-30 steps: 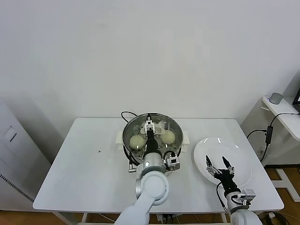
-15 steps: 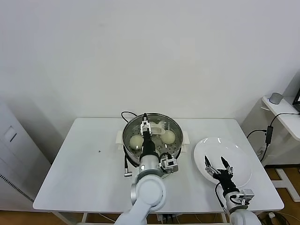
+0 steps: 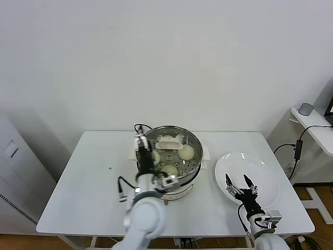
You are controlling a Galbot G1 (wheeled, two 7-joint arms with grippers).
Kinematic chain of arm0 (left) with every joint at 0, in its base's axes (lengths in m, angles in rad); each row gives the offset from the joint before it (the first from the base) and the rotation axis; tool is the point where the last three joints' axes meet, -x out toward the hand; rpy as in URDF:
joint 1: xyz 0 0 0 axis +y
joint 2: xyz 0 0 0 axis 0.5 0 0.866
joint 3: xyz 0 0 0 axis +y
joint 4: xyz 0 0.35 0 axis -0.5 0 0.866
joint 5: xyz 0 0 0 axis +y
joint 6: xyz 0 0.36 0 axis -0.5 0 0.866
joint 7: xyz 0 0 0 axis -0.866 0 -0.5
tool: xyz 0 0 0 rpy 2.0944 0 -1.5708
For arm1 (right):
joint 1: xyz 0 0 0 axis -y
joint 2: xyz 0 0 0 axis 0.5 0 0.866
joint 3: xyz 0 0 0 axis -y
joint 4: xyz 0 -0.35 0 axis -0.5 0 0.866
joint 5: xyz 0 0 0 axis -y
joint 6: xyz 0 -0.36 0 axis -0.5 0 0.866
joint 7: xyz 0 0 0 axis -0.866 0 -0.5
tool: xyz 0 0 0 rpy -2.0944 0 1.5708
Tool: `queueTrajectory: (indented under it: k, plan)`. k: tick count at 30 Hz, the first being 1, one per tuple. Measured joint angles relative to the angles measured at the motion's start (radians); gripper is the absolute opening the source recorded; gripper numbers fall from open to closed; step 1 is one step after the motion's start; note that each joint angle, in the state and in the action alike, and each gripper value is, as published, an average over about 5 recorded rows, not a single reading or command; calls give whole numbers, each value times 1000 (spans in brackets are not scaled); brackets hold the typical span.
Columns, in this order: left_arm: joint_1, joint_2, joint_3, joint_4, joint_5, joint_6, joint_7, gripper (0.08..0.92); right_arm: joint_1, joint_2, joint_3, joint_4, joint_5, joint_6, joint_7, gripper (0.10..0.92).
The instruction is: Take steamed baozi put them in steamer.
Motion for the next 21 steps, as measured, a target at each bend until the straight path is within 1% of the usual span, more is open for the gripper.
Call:
queueTrajectory:
  k: [4,8,11,14,21]
  plan:
    - [42,25,-110,-47,-199,0,-55,823,-11,-5,-2,26,-2,-4,-5,823]
    - [95,35,-234,-87,-424,-4,-88,823,-23,-14,-3,48,-10,-4,-11,823]
    - [144,38,-318,-103,-584,-36,-115,823,-39,-22,-5,69,-17,-10,-9,823]
    - [202,40,-379,-108,-726,-118,-147,823,-58,-25,-5,95,-23,-21,-3,823]
    - [363,31,-452,-101,-955,-420,-222,823,-111,-45,-16,154,-29,-49,19,823]
